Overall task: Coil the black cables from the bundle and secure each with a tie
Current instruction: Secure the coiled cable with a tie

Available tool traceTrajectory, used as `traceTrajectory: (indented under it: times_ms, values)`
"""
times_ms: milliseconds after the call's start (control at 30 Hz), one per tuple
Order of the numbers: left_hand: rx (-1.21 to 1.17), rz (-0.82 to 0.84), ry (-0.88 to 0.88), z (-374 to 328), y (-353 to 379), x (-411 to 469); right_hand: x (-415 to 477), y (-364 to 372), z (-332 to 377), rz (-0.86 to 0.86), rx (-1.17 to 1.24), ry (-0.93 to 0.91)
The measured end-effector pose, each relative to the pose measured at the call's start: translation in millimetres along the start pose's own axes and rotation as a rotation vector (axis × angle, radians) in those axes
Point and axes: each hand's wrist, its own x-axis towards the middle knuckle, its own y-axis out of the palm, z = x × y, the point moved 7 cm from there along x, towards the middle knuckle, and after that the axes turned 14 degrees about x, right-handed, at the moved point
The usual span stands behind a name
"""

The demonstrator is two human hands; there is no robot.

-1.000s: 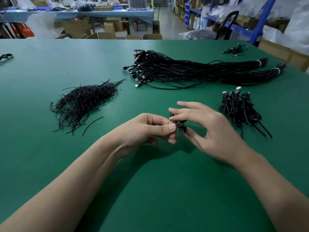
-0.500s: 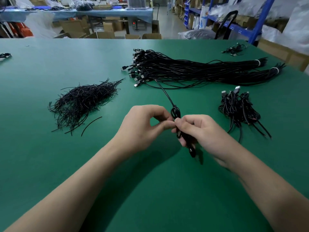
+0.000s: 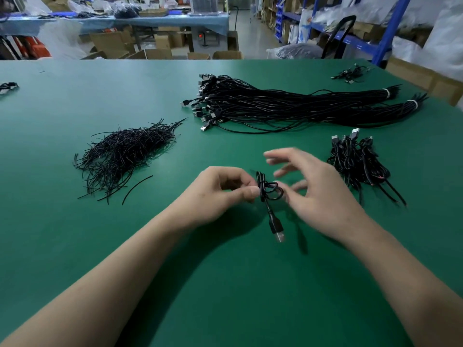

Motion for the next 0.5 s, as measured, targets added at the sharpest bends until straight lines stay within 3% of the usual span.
traceTrajectory:
  times_ms: [67, 167, 300, 367, 500]
  values:
    - [-0.143, 0.083, -0.027, 3.0, 7.0, -0.3, -1.4, 8.8, 8.1, 0.09, -0.098, -0.149]
    - [-0.223, 0.095, -0.044, 4.2, 9.0, -1.0, -2.0, 8.4, 4.3, 0.065, -0.086, -0.154]
    - [-0.037, -0.02, 0.017, 0.9, -1.0, 0.3, -2.7, 7.5, 1.7, 0.004, 0.034, -0.054]
    - [0.167, -0.145, 0.091, -8.4, -8.3, -1.4, -2.1, 12.4, -5.8, 0.006, 0.246, 0.11]
    - [0.599, -0.392, 0.286, -33.9, -16.1, -9.1, -15.8, 43.8, -20.7, 0.124, 1.035, 0.685]
